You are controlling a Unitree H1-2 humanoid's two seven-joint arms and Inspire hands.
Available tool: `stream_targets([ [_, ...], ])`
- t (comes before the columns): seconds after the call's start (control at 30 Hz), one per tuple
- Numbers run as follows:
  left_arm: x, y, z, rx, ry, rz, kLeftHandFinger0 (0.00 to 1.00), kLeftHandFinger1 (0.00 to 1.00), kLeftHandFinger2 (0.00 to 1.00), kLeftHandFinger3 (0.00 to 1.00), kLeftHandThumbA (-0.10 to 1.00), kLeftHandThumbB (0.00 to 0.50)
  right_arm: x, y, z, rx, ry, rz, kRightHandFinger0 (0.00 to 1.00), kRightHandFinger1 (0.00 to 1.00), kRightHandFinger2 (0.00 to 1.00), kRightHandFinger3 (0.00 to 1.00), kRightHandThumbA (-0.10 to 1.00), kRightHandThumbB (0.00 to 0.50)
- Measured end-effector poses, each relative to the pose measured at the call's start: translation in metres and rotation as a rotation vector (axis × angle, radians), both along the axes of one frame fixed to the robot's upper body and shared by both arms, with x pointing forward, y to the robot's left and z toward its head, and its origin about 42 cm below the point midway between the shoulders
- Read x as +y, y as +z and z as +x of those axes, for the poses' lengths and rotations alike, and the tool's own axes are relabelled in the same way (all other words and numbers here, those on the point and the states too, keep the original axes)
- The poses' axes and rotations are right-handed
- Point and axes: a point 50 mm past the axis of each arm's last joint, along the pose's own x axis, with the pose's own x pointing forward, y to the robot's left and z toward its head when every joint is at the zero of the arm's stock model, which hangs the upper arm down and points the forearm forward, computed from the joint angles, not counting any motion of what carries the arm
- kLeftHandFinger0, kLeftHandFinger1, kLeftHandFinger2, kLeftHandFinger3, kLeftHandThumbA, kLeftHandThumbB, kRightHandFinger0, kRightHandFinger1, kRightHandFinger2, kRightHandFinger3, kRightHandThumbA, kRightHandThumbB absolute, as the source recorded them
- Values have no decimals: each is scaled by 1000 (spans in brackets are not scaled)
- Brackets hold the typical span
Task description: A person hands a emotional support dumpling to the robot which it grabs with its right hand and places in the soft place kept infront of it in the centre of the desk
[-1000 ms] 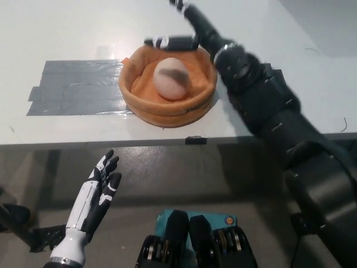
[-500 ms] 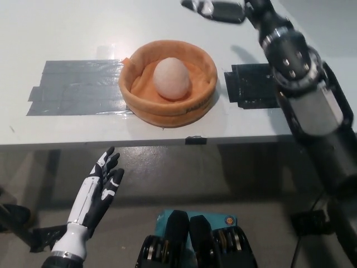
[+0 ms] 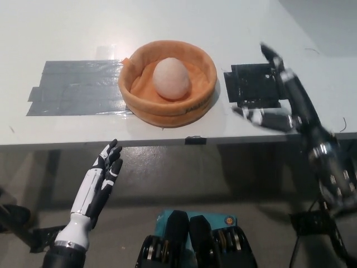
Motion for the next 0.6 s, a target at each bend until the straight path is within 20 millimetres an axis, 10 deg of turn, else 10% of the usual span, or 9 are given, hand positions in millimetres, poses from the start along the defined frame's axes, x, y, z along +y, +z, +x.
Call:
stream_targets([
  [0.2,0,5,4,-24,-6,4,1000,1000,1000,1000,899,26,-19,-50,-63,55,-65,55,1000,1000,1000,1000,898,268],
  [0.6,4,-11,-21,16,5,0,1000,1000,1000,1000,776,5,-21,-90,-79,150,-72,15,1000,1000,1000,1000,866,290],
])
